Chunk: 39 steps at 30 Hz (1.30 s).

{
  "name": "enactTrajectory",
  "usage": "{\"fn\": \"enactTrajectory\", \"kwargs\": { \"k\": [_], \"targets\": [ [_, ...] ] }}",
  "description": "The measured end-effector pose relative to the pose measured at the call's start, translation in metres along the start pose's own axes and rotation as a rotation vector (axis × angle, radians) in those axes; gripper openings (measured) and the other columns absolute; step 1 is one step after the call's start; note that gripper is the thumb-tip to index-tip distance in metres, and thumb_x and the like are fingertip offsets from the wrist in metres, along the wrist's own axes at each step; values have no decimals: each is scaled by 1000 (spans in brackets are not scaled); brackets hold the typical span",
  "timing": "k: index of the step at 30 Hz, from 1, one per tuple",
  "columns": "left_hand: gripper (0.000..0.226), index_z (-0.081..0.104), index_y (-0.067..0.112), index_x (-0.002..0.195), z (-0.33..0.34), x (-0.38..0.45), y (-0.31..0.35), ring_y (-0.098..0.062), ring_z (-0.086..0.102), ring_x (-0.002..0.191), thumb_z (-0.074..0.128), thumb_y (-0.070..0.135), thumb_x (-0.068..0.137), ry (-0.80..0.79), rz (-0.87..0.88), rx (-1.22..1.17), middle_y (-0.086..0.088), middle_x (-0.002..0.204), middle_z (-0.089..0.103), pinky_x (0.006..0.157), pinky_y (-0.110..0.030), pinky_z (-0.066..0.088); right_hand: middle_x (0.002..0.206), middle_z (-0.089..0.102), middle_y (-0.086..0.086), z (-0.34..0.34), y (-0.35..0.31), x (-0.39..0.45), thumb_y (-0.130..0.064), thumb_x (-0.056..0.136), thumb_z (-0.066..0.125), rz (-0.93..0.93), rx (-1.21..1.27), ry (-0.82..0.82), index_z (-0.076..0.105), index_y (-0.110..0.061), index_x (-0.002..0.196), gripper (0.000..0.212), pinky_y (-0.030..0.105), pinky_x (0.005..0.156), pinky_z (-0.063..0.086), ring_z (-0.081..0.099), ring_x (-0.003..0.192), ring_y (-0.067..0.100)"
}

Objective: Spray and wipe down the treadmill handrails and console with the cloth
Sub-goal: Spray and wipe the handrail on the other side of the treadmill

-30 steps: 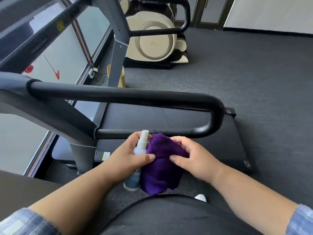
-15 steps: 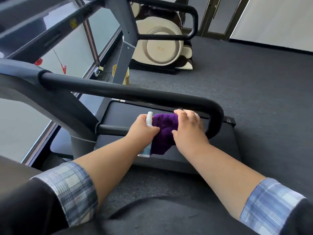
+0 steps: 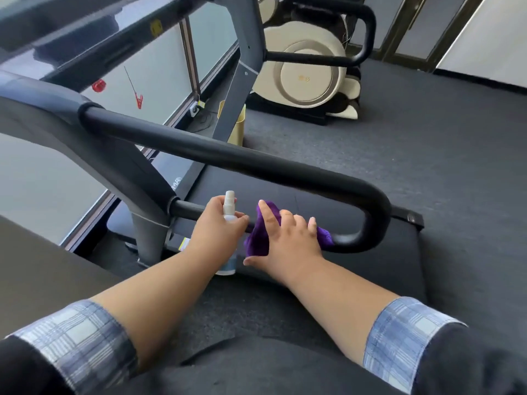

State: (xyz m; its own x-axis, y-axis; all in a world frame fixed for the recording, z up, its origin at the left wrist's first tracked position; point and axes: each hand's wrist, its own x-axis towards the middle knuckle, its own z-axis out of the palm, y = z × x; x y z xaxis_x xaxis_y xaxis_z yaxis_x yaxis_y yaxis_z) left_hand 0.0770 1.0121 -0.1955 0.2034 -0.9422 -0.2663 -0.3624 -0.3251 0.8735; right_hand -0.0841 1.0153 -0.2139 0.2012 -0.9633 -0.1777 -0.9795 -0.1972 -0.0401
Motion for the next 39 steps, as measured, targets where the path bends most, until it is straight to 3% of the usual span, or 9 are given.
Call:
{"fn": "enactTrajectory", "kwargs": {
  "k": [2, 6, 12, 16, 21, 26, 31, 36, 39],
  "targets": [
    [28, 47, 49, 99, -6, -15, -8, -10, 68, 70, 64, 40, 79, 55, -9, -7, 23, 82, 68, 70, -40, 58, 153, 26, 13, 3, -2, 5, -93, 64, 50, 12, -25, -18, -19, -36, 150, 124, 64, 114, 13, 36, 132, 36],
    [31, 47, 52, 100, -6, -45, -27, -9, 65, 66, 64, 41, 77, 90, -72, -67, 20, 83, 68, 70, -37, 57, 141, 38, 12, 0, 3, 19, -64, 83, 65, -86, -122, -1, -3, -32, 152, 102, 47, 96, 41, 50, 116, 31],
    [32, 47, 51, 101, 3, -75, -41, 0, 62, 65, 67, 36, 82, 116, -134, -87, 22, 86, 67, 57, -17, 43, 121, 52, 5, -15, 33, 22, -42, 83, 74, -128, -29, -108, 7, -38, 153, 98, 43, 85, 48, 59, 108, 30],
    [31, 48, 47, 105, 8, -84, -41, 1, 62, 69, 67, 37, 83, 158, -164, -105, 22, 88, 67, 51, -10, 41, 124, 54, 2, -17, 53, 11, -52, 77, 76, -114, 21, -99, 11, -38, 153, 101, 46, 88, 50, 59, 110, 29],
    [34, 47, 56, 101, 8, -97, -48, 1, 62, 69, 68, 37, 84, 231, -203, -120, 24, 89, 66, 51, -11, 44, 135, 46, 5, -6, 26, 21, -75, 68, 72, -150, -59, -38, -4, -32, 153, 122, 46, 85, 50, 57, 113, 29],
    [36, 46, 59, 100, -7, -107, -58, 0, 62, 71, 69, 36, 83, 291, -205, -115, 23, 90, 66, 61, -19, 45, 124, 54, 7, 1, 7, 45, -59, 82, 67, -179, -65, -25, 11, -29, 152, 94, 41, 76, 51, 61, 103, 30],
    [37, 45, 58, 103, -25, -115, -70, 1, 61, 73, 68, 39, 83, 320, -177, -109, 23, 92, 64, 56, -11, 42, 122, 53, 9, 8, -26, 63, -54, 82, 68, -213, -87, -14, 11, -27, 151, 94, 39, 66, 46, 62, 101, 32],
    [63, 33, 71, 119, -47, -118, -79, -1, 61, 80, 70, 32, 87, 341, -84, -59, 28, 99, 58, 61, -12, 46, 123, 52, 11, 13, -78, 93, -52, 79, 71, -233, -71, -29, 14, -26, 149, 93, 40, 65, 43, 61, 103, 36],
    [63, 34, 70, 125, -63, -118, -86, 2, 59, 88, 70, 34, 87, 320, -29, -29, 33, 104, 55, 71, -17, 43, 124, 51, 12, 13, -113, 111, -49, 80, 71, -248, -73, -42, 15, -25, 149, 92, 42, 63, 41, 61, 106, 37]
  ]
}}
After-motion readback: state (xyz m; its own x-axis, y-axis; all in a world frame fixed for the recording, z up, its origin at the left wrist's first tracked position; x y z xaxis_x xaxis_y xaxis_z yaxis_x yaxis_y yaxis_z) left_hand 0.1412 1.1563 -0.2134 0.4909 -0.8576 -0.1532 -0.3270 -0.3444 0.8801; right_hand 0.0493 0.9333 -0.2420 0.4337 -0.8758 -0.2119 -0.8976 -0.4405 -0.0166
